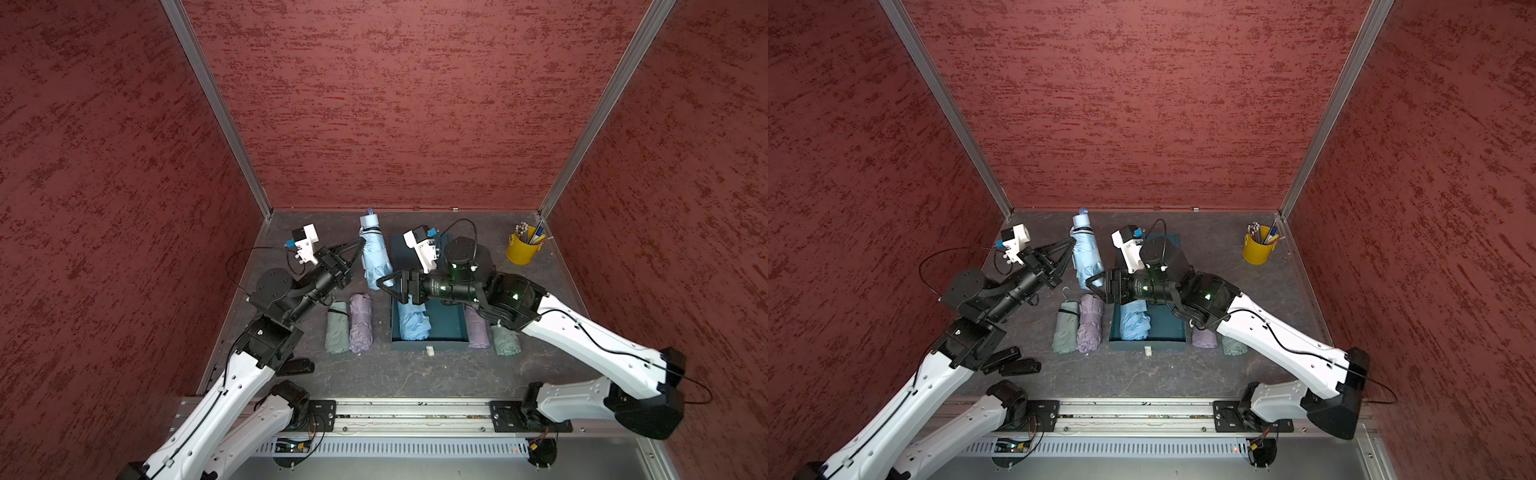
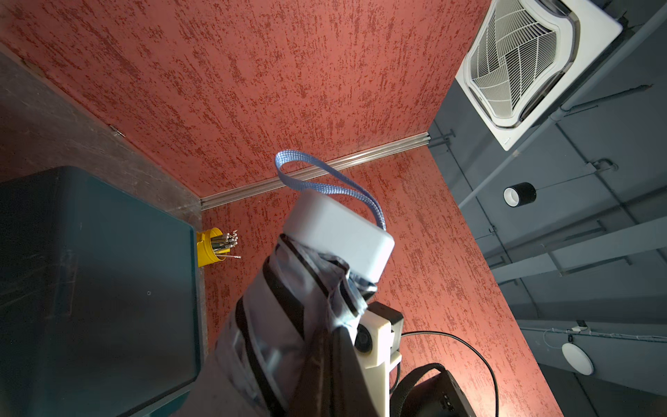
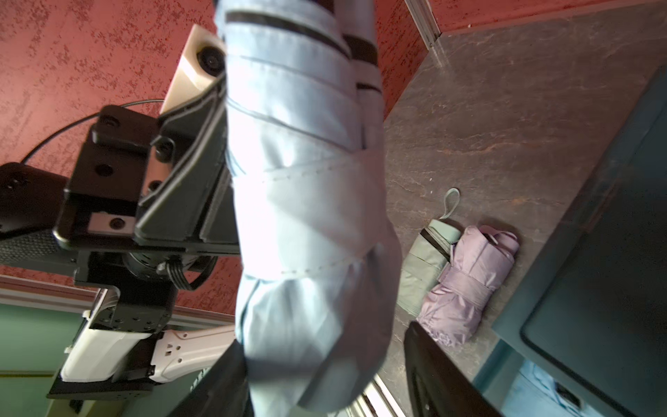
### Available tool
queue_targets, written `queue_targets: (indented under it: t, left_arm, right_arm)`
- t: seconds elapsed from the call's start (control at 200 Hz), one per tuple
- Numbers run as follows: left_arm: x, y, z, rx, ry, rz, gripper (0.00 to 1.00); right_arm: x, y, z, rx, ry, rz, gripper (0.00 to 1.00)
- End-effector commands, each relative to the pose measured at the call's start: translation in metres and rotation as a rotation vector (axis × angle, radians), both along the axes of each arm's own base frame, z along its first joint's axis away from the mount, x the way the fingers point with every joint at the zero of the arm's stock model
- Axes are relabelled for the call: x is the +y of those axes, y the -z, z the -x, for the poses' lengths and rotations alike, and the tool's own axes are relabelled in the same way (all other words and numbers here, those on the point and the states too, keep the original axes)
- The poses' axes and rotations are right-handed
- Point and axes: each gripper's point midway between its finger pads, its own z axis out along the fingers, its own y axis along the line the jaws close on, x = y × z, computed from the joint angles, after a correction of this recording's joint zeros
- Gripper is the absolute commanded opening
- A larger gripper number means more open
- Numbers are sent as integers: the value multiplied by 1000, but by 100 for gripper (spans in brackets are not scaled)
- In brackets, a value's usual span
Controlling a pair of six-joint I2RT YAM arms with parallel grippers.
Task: Place the umbrella in the drawer by color
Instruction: Pick up the umbrella from the center of the board.
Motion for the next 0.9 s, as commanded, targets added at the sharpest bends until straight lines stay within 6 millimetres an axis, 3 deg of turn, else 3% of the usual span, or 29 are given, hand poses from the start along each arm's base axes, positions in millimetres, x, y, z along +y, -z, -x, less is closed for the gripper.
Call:
queue_targets:
  t: [0.0, 0.12, 0.22, 0.346, 0.411, 0.551, 0.581, 0.756, 0.892]
  left_arm:
    - [2, -18, 7, -58, 16, 43, 0]
    - [0, -12, 5, -41, 17, 29, 0]
    - [1, -7, 3, -29, 10, 20, 0]
    - [0, 2, 0, -3, 1, -9, 0]
    - [0, 5, -2, 3, -3, -31, 0]
    - [3, 17, -5, 16, -42, -120, 54]
    - [6, 20, -6, 25, -60, -156, 61]
    - [15, 38, -15, 56, -125, -424, 72]
    - [-3, 53, -20, 21, -58, -570, 74]
  right_arm:
    - [2, -23, -5, -51, 7, -37, 53]
    - [3, -23, -7, -57, 9, -24, 38]
    - [2, -25, -7, -62, 9, -22, 17]
    - [0, -26, -5, -60, 5, -22, 0]
    - [-2, -28, -3, -57, 3, -18, 0]
    - [-12, -32, 5, -36, -7, 13, 0]
    - [-16, -31, 8, -25, -7, 27, 0]
    - [-55, -37, 36, 73, 2, 100, 0]
    - [-88, -38, 75, 217, -35, 108, 0]
